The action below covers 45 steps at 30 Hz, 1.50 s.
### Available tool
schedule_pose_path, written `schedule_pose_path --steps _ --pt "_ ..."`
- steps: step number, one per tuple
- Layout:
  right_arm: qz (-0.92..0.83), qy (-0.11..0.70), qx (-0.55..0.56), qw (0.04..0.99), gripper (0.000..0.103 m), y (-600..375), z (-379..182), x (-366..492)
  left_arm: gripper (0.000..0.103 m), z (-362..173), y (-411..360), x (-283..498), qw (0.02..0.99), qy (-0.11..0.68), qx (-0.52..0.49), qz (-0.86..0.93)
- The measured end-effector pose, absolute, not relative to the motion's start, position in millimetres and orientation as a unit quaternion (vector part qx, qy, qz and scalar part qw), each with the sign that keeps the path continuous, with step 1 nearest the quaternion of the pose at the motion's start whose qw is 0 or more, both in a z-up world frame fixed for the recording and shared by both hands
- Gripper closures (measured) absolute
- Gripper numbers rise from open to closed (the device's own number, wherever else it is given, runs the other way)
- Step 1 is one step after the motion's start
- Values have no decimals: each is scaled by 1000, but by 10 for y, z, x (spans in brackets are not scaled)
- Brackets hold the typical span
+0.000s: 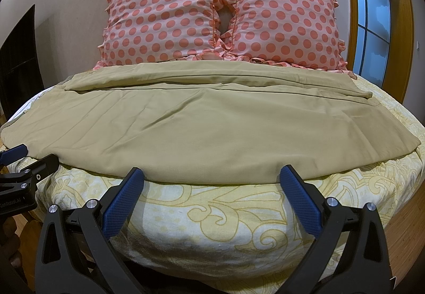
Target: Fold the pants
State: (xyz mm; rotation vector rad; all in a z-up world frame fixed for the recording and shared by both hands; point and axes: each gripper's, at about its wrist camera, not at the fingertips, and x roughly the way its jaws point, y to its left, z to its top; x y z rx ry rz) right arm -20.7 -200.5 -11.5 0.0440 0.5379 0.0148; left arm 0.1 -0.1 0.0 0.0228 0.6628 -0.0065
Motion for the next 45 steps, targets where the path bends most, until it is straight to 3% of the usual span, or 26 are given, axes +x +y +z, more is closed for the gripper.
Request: schedule_pose_path --steps 31,37,44,45 --pt "16 273 20 962 1 -1978 -142 -190 2 12 -10 15 944 330 13 -5" --pt "19 281 82 956 1 -2489 221 -109 2 242 163 22 947 322 -14 -2" --pt "-118 318 158 927 2 -3706 697 1146 2 553 293 331 954 300 -17 22" --pt "-136 332 173 917 10 -3870 681 1391 2 556 289 375 953 301 -14 24"
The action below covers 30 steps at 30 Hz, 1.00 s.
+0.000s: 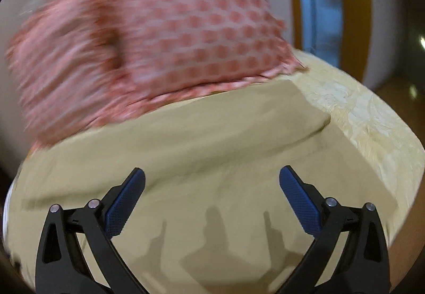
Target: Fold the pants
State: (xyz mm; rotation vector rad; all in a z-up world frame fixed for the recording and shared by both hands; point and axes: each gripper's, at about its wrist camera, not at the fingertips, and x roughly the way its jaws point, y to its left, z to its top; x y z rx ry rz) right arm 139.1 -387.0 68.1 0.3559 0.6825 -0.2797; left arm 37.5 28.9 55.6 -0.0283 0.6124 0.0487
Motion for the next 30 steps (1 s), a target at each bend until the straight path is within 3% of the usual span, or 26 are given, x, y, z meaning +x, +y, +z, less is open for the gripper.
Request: schedule_pose_path --steps 1,7,13,17,19,22,30 --pt "-154 342 187 908 21 -4023 656 1639 2 569 290 442 952 304 -12 25" --pt "-242 384 238 859 40 -4629 464 2666 2 620 311 742 949 312 -11 32" --pt "-308 424 270 808 40 -4989 187 3253 2 604 368 990 946 321 -19 34" --pt "-341 429 213 809 42 -4977 115 3423 2 547 375 1087 943 331 -27 29" --pt "-324 417 204 824 67 -4946 98 3397 2 523 374 1099 942 333 -28 30" --pt "-279 399 207 849 95 -4933 84 3240 2 517 415 1064 945 324 -43 22" --pt "-140 256 325 899 99 -4998 501 2153 2 617 608 893 951 297 -90 7"
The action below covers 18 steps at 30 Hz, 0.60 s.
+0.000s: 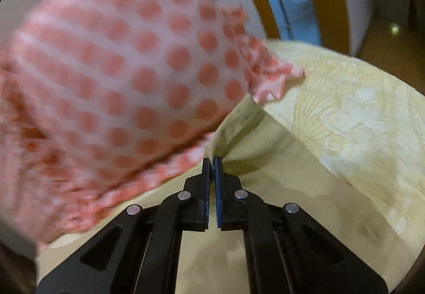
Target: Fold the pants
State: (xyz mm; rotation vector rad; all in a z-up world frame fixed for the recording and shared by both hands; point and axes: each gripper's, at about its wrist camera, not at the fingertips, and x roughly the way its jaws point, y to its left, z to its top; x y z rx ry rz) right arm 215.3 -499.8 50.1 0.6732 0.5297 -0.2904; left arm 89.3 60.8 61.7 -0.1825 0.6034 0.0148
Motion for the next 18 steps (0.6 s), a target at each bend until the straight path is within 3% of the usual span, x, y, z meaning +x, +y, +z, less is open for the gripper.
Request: schedule_pose_path --steps 5,8,12,14,16,18 --pt "-64 172 369 911 100 -4813 704 820 3 730 755 815 951 292 -98 8" --pt "-78 198 389 896 100 -4825 380 313 2 866 919 829 954 279 -112 4" --pt "-78 249 427 866 98 -4875 42 310 2 997 1202 1019 946 271 -175 -32" --pt "-82 265 451 848 91 -4842 -13 281 2 1016 1375 1203 935 285 -208 -41" --pt "-81 271 471 836 67 -4882 -65 306 2 1015 1503 1356 928 296 -224 -33" --pt "-86 276 476 830 51 -4898 -91 319 2 1006 1603 1500 924 299 -239 -30"
